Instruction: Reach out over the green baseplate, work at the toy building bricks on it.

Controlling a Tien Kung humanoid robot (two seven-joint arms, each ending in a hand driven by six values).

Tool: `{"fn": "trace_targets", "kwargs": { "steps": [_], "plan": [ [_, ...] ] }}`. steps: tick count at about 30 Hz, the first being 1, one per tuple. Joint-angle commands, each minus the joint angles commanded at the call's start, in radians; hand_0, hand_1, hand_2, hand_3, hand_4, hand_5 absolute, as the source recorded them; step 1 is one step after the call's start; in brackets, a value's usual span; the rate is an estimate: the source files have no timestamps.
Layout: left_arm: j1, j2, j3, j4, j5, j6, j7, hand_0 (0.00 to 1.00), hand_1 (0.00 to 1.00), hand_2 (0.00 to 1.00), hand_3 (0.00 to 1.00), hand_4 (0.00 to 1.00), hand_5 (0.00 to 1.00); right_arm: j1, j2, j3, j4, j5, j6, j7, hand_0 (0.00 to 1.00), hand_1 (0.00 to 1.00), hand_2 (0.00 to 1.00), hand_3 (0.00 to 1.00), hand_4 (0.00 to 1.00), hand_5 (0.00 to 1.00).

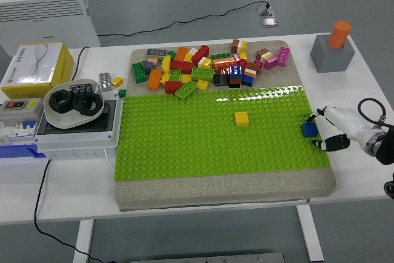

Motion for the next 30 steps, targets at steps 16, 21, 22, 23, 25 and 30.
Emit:
{"fn": "trace_targets", "kwargs": {
  "steps": [16,21,22,23,25,30],
  "plan": [
    [-0.001,0.001,0.002,0.0,-0.003,0.0,-0.003,0.626,0.472,0.599,0.719,0.998,0.998,0.019,0.009,-0.017,-0.038,0.051,-0.01,0.02,0.855,0.863,0.837,0.654,0.692,0.201],
    [-0.001,0.001,0.001,0.0,-0.001,0.0,-0.004,0.626,0.472,0.598,0.718,0.998,0.998,0.02,0.013,-0.022,-0.047,0.055,-0.013,0.023,0.855,0.858,0.829,0.604,0.677,0.204],
    [-0.001,0.001,0.001,0.0,0.0,0.0,-0.004,0.626,0.472,0.598,0.718,0.998,0.998,0.02,0.014,-0.022,-0.048,0.055,-0.014,0.024,0.855,0.858,0.829,0.604,0.677,0.204],
    [0.0,0.001,0.0,0.0,0.0,0.0,-0.004,0.626,0.472,0.598,0.718,0.998,0.998,0.02,0.014,-0.022,-0.048,0.055,-0.014,0.024,0.855,0.858,0.829,0.604,0.677,0.204],
    [0.0,0.001,0.0,0.0,0.001,0.0,-0.004,0.626,0.472,0.598,0.718,0.998,0.998,0.021,0.014,-0.022,-0.049,0.055,-0.015,0.025,0.855,0.858,0.829,0.604,0.677,0.204],
    [0.0,0.002,0.001,0.0,0.001,0.0,-0.004,0.626,0.472,0.597,0.717,0.998,0.998,0.019,0.016,-0.019,-0.05,0.055,-0.021,0.029,0.855,0.849,0.817,0.576,0.672,0.208]
  ]
}}
